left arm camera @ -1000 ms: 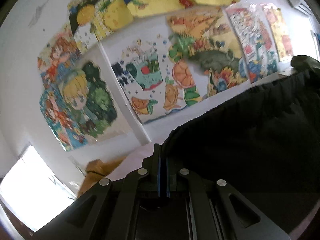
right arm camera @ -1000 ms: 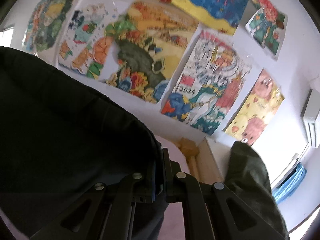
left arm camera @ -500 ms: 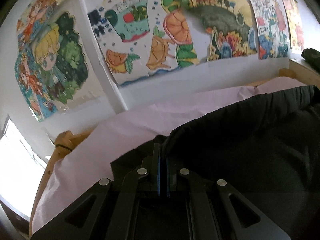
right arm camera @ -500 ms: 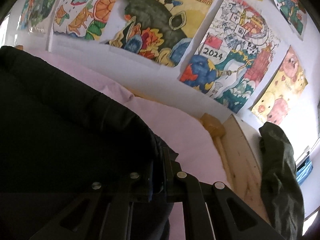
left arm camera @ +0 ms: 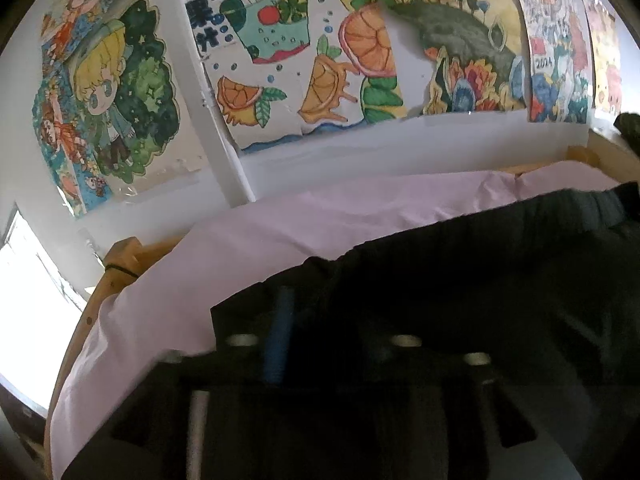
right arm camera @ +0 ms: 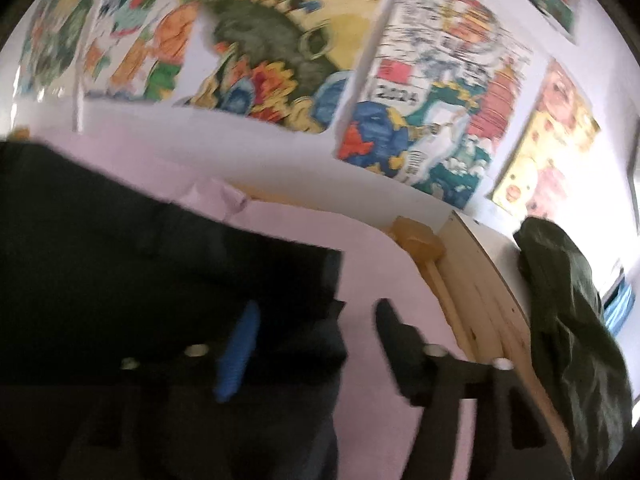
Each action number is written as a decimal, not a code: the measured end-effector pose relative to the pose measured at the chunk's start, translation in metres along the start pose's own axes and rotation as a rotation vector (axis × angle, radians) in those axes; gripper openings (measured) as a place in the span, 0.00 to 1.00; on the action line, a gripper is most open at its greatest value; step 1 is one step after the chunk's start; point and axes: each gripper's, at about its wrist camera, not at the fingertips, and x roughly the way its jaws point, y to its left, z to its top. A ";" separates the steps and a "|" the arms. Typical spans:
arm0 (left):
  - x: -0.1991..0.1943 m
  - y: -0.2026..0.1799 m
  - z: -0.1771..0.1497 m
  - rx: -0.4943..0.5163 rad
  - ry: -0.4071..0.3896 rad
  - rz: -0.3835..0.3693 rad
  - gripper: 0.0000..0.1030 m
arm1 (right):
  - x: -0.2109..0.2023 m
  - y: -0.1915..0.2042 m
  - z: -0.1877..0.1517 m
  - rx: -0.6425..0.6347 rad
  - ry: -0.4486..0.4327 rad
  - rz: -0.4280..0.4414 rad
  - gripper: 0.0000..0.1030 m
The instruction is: Fold large clothes
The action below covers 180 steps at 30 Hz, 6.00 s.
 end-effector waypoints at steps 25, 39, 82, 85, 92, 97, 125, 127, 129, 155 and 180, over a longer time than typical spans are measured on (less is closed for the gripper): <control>-0.088 -0.106 -0.114 0.243 -0.248 -0.327 0.94 | -0.119 0.108 -0.083 -0.176 -0.258 0.317 0.98; -0.030 -0.077 -0.056 0.002 -0.155 -0.291 0.99 | -0.055 0.100 -0.018 -0.094 -0.208 0.278 1.00; 0.091 -0.024 -0.032 -0.160 0.047 -0.352 0.99 | 0.073 0.065 0.005 0.114 0.083 0.448 1.00; 0.086 -0.020 -0.033 -0.168 0.039 -0.348 0.99 | 0.069 0.061 0.006 0.112 0.080 0.448 1.00; 0.088 -0.022 -0.033 -0.170 0.040 -0.352 0.99 | 0.069 0.064 -0.001 0.116 0.065 0.434 1.00; 0.086 -0.019 -0.037 -0.173 0.028 -0.356 0.99 | 0.069 0.060 -0.003 0.135 0.057 0.453 1.00; 0.032 0.073 -0.081 -0.238 -0.028 -0.292 0.99 | 0.041 -0.056 -0.029 0.346 0.071 0.341 1.00; 0.035 0.082 -0.087 -0.250 0.012 -0.303 0.99 | 0.040 -0.060 -0.033 0.323 0.079 0.371 1.00; 0.039 0.095 -0.096 -0.301 0.052 -0.355 0.99 | 0.037 -0.061 -0.035 0.290 0.080 0.410 1.00; 0.065 0.086 -0.132 -0.235 0.222 -0.795 0.99 | 0.044 -0.034 -0.065 0.201 0.257 0.937 1.00; 0.054 0.052 -0.149 -0.033 0.169 -0.558 0.99 | 0.051 -0.016 -0.073 0.190 0.311 0.886 1.00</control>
